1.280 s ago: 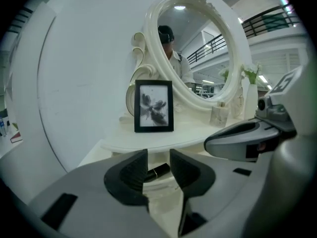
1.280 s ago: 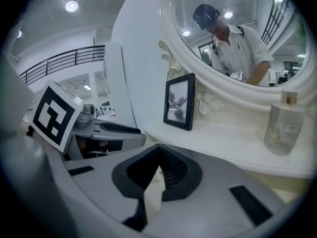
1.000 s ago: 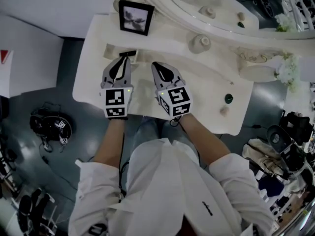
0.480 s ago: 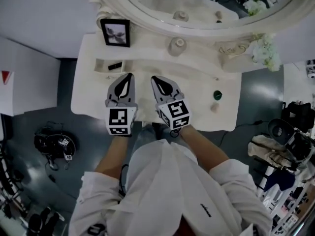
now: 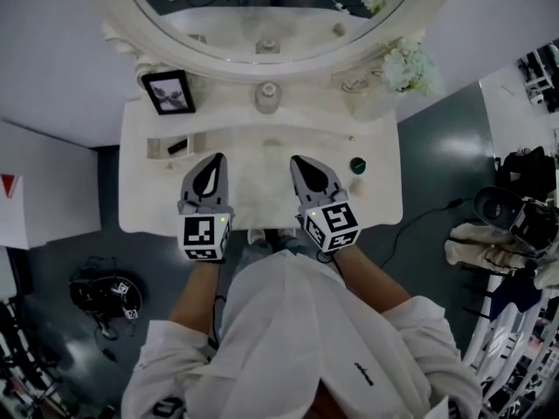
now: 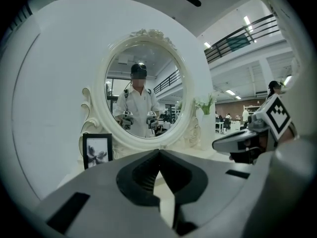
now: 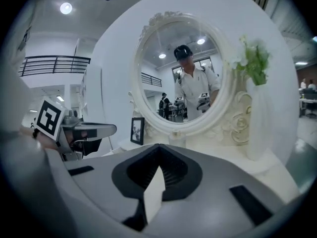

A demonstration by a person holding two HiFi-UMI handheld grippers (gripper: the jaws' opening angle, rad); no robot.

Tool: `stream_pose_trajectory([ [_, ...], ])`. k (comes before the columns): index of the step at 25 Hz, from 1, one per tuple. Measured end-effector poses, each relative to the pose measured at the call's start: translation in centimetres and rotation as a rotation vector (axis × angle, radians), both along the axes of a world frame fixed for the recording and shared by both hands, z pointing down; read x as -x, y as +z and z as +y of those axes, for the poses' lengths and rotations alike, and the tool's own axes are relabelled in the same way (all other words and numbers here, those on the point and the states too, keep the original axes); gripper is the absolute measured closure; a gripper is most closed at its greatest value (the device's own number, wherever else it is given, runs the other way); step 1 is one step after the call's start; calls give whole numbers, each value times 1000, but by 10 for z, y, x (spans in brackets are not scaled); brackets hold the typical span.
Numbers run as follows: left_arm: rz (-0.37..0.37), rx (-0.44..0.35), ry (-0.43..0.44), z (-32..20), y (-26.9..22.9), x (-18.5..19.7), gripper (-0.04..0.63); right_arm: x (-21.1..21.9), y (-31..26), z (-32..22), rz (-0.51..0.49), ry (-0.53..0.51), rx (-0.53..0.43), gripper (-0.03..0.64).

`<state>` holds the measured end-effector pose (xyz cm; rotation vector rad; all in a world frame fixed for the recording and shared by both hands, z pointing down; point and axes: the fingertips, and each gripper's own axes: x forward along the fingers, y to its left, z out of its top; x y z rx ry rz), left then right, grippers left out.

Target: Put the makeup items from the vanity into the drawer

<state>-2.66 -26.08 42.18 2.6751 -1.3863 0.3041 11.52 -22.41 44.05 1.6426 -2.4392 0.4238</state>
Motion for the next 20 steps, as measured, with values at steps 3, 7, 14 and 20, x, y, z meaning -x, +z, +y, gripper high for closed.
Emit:
stream_pose_trajectory([
  [3, -10, -6, 7, 8, -6, -5, 568, -38, -12, 17, -4, 70, -14, 598],
  [7, -30, -37, 11, 15, -19, -8, 568, -75, -24, 36, 23, 123, -37, 598],
  [14, -10, -61, 1, 24, -34, -11, 568, -112, -51, 59, 30, 180, -97, 600],
  [20, -1, -86, -8, 28, -45, -15, 568, -139, -63, 73, 22, 227, -119, 600],
])
